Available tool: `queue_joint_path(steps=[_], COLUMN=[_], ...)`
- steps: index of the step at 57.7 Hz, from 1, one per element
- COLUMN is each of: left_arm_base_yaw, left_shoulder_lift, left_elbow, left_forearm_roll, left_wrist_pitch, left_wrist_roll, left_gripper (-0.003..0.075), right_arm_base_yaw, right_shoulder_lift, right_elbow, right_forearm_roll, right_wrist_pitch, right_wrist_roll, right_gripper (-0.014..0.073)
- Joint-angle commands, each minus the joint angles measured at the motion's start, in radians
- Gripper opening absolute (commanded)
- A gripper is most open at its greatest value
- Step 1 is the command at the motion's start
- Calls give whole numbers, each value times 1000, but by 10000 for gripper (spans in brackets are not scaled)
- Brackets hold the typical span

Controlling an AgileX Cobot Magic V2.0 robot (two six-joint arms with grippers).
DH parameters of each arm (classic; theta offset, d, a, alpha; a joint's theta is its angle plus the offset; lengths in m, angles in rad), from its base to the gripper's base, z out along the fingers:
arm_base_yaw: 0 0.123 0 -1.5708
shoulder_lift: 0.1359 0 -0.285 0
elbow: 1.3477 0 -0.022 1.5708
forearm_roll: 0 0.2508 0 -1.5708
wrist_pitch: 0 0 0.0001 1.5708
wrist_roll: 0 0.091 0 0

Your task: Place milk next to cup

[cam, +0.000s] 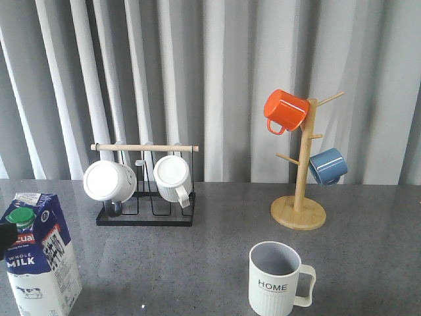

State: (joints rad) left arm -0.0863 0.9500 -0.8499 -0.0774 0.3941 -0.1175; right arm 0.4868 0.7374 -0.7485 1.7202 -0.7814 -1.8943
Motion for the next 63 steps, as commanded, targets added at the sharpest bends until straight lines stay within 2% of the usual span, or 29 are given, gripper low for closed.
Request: queue_joint_path(steps=[1,29,52,58,63], left_arm_base_yaw=[-6,-6,-6,-6,-6], left_shoulder_lift=[-7,-6,-6,-8,-19], left_elbow=[-35,-35,-33,42,164], left_forearm_roll=[-5,-10,6,121,194], left_wrist_pitch=[-75,-170,-186,-288,-475], left_wrist_roll=[0,-1,1,-1,-10], left_gripper=[543,543,543,543,543], right_arm_base_yaw=[-3,-3,-3,-3,-3], right_shoulder_lift=[-5,-5,-5,-5,-5], right_elbow=[-32,-32,-32,-32,-32], right_forearm_roll=[-70,-42,-42,-42,-42], right_wrist_pitch=[-8,-17,-17,-17,-17], right_wrist_roll=[-5,-5,-5,-5,-1], right_gripper=[-4,-4,-4,-4,-4])
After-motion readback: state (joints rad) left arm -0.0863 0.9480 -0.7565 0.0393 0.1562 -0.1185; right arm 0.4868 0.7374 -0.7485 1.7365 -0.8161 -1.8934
